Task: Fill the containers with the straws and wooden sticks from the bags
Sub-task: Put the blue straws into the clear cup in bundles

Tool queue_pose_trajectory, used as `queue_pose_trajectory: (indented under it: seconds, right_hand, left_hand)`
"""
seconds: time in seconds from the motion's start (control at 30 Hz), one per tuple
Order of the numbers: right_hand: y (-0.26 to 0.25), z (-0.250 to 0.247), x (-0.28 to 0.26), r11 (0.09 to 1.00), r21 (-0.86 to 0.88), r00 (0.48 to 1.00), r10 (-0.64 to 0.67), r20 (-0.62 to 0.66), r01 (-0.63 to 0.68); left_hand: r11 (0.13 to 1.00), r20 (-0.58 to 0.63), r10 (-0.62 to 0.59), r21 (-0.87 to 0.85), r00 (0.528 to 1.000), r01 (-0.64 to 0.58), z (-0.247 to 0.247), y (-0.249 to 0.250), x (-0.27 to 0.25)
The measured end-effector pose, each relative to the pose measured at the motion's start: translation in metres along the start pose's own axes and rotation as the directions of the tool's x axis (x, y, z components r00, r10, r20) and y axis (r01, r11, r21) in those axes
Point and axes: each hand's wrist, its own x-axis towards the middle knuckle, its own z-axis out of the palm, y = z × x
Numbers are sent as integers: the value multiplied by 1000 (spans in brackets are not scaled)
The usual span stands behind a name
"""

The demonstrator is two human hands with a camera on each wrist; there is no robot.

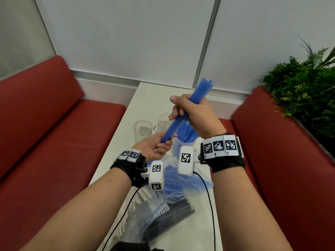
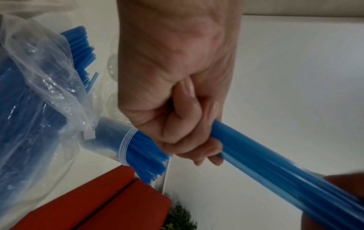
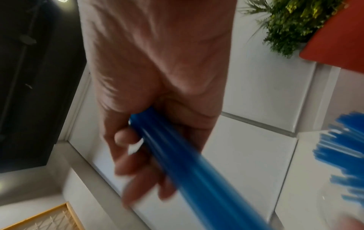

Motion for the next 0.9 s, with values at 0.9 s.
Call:
queue_pose_trajectory:
  seconds: [0.9]
  right_hand:
    - [53, -80, 35, 859, -302, 910, 398, -117, -414]
  left_hand:
    - [973, -495, 185, 216, 849, -87, -53, -10, 46]
